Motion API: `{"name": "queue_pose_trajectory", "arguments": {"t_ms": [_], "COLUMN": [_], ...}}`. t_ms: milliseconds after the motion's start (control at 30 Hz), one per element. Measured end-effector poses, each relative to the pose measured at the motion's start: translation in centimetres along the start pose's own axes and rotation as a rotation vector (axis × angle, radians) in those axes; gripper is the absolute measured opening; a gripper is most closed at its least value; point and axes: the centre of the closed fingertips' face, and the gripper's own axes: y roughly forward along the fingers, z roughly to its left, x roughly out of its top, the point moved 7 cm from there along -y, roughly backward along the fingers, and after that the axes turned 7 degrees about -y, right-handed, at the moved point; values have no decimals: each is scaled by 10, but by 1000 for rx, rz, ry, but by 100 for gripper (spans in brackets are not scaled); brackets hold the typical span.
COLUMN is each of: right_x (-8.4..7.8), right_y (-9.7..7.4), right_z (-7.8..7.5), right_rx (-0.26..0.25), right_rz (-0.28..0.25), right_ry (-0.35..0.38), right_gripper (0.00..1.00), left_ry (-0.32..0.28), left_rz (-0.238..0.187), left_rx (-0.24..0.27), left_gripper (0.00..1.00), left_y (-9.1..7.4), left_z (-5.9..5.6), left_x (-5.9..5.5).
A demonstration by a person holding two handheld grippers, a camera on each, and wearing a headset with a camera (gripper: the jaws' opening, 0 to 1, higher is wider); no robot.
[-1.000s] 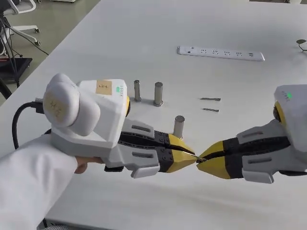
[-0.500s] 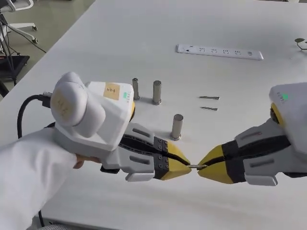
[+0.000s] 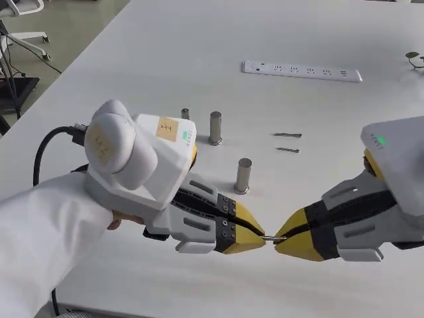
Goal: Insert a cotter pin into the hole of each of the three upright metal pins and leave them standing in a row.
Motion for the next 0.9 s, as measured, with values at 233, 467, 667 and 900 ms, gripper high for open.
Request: {"name": "queue_pose_trajectory", "arguments": {"t_ms": [233, 467, 667, 900], "right_x": [-3, -2, -9, -23], "right_y": [-2, -2, -8, -16], "right_z": [-4, -5, -13, -28], "right_rx": [-16, -34, -70, -136], "right_rz": [-5, -10, -5, 46], "right_ry": [0, 7, 43, 113], "right_gripper": [0, 0, 0, 0], "left_ry": [-42, -85, -122, -123], "left_rz": [-10, -35, -28, -18], "left_rx": [11, 34, 132, 284], "left_gripper": [0, 4, 22, 45], "left_y": [2, 1, -3, -10], "left_z": [2, 6, 21, 41], "left_x": [-1, 0, -4, -15]}}
